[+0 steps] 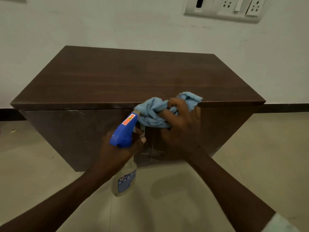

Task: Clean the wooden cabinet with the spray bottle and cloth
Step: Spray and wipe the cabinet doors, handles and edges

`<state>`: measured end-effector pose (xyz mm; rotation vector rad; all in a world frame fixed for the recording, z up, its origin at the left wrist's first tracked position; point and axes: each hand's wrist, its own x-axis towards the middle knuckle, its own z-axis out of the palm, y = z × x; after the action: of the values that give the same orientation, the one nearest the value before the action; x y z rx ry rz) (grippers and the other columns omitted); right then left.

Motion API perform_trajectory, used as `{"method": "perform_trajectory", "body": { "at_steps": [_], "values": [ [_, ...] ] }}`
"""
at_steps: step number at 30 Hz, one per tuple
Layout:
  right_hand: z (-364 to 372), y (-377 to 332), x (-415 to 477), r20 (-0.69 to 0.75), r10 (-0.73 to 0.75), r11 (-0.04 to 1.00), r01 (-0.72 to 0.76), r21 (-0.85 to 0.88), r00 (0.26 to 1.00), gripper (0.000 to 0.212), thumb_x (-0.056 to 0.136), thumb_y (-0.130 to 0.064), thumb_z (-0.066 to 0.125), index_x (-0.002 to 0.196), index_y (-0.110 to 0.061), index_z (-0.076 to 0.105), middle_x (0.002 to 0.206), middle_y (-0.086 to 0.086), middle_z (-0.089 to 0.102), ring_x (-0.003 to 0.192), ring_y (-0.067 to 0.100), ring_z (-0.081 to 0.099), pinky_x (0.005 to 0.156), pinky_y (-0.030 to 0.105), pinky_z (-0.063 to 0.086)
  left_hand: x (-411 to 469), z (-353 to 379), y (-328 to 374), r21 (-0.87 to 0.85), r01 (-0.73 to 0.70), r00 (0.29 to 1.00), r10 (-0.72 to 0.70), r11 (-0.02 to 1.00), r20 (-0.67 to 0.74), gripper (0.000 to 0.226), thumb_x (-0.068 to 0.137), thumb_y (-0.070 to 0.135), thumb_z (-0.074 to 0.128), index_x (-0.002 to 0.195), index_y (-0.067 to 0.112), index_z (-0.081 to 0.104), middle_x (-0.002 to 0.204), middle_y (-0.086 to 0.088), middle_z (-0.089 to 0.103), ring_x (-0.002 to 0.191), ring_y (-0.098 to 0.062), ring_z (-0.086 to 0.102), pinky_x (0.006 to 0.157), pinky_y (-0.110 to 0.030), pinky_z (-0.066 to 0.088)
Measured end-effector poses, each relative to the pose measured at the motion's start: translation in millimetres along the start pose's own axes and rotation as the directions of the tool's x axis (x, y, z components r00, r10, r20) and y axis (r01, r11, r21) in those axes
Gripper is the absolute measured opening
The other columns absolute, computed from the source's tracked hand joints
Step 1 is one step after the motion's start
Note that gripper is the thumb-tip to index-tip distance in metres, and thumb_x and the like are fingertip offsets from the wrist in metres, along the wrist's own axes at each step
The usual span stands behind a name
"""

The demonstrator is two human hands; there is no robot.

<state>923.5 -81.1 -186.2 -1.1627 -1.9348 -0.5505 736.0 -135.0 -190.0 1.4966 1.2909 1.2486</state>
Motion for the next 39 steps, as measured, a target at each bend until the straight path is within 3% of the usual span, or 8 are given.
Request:
{"method": "perform_trajectory", "body": {
  "at_steps": [4, 7, 11, 15, 21, 26, 34, 39],
  "values": [
    [-13.9, 34.6, -14.7, -0.055, 0.103, 0.995, -0.102, 0.020, 0.993, 0.039, 0.064, -0.007, 0.073, 0.099, -0.020, 0.063, 0.114, 0.002, 0.046, 0.102, 0.022, 0.050, 0.083, 0.039, 0.039, -3.2, -13.5, -5.2, -0.012, 0.022, 0.999, -0.022, 1.000, -0.023, 0.024, 0.068, 0.035, 0.068, 0.088, 0.024, 0.058, 0.078, 0.024, 0.066, 0.077, 0.003, 0.064, 0.063, -0.007, 0.049],
    [-9.7, 25.7, -11.1, -0.114, 0.153, 0.983, -0.139, 0.117, 0.982, 0.039, 0.066, -0.005, 0.066, 0.100, -0.020, 0.052, 0.115, 0.004, 0.041, 0.102, 0.022, 0.048, 0.078, 0.044, 0.045, -6.9, -16.4, -12.2, 0.010, 0.012, 1.000, -0.011, 1.000, -0.010, 0.024, 0.067, 0.038, 0.063, 0.088, 0.028, 0.057, 0.087, 0.017, 0.066, 0.079, -0.001, 0.064, 0.065, -0.010, 0.051],
    [14.2, -11.4, 8.3, -0.060, -0.105, 0.975, 0.114, 0.189, 0.993, 0.028, 0.079, -0.010, 0.067, 0.102, -0.020, 0.055, 0.120, 0.003, 0.044, 0.107, 0.022, 0.049, 0.083, 0.040, 0.043, -5.8, -15.1, -14.2, 0.044, -0.006, 1.000, 0.007, 0.999, -0.025, 0.027, 0.065, 0.044, 0.062, 0.086, 0.029, 0.058, 0.080, 0.006, 0.066, 0.074, -0.002, 0.063, 0.065, -0.010, 0.050],
    [11.6, -6.1, 17.6, 0.053, -0.359, 0.925, 0.348, 0.152, 0.932, 0.024, 0.078, -0.008, 0.074, 0.099, -0.017, 0.071, 0.121, 0.006, 0.055, 0.099, 0.026, 0.059, 0.078, 0.037, 0.040, -7.2, -14.7, -10.7, 0.034, 0.008, 0.997, -0.006, 0.999, -0.073, 0.015, 0.074, 0.025, 0.069, 0.081, 0.029, 0.056, 0.066, 0.009, 0.063, 0.068, 0.001, 0.061, 0.060, -0.010, 0.049],
    [4.1, -12.6, 19.7, 0.001, -0.226, 0.967, 0.225, 0.121, 0.974, 0.039, 0.075, -0.005, 0.069, 0.109, -0.020, 0.055, 0.125, 0.009, 0.058, 0.105, 0.025, 0.054, 0.079, 0.037, 0.037, -25.9, -35.9, -13.3, 0.079, 0.054, 0.972, -0.034, 0.995, -0.231, 0.021, 0.074, 0.028, 0.072, 0.073, 0.035, 0.052, 0.059, 0.003, 0.060, 0.063, 0.002, 0.059, 0.056, -0.006, 0.046],
    [30.9, -59.1, 53.4, 0.222, -0.298, 0.951, 0.308, -0.009, 0.928, 0.049, 0.084, -0.040, 0.057, 0.130, -0.025, 0.048, 0.139, 0.006, 0.050, 0.116, 0.027, 0.041, 0.104, 0.047, 0.028, -33.4, -57.5, -19.8, 0.155, 0.057, 0.945, -0.003, 0.986, -0.327, 0.024, 0.075, 0.023, 0.072, 0.072, 0.035, 0.052, 0.060, 0.015, 0.062, 0.060, 0.001, 0.059, 0.055, -0.006, 0.044],
    [6.7, -31.6, 51.3, 0.280, -0.442, 0.876, 0.477, -0.070, 0.852, 0.051, 0.083, -0.021, 0.055, 0.134, -0.023, 0.047, 0.150, 0.009, 0.039, 0.125, 0.034, 0.043, 0.111, 0.054, 0.024, -42.9, -81.2, -22.7, 0.173, 0.074, 0.910, 0.004, 0.982, -0.414, 0.026, 0.076, 0.020, 0.071, 0.073, 0.034, 0.050, 0.061, 0.009, 0.056, 0.059, 0.003, 0.058, 0.056, -0.008, 0.046],
    [38.2, -92.1, 69.9, 0.330, -0.470, 0.862, 0.506, -0.029, 0.819, 0.053, 0.091, -0.026, 0.035, 0.142, -0.014, 0.043, 0.149, 0.015, 0.039, 0.130, 0.035, 0.045, 0.110, 0.047, 0.024, -45.5, -84.6, -27.5, 0.247, 0.074, 0.915, 0.032, 0.966, -0.403, 0.027, 0.077, 0.022, 0.071, 0.068, 0.034, 0.049, 0.057, 0.009, 0.054, 0.059, 0.002, 0.058, 0.057, -0.004, 0.043]
  ]
}}
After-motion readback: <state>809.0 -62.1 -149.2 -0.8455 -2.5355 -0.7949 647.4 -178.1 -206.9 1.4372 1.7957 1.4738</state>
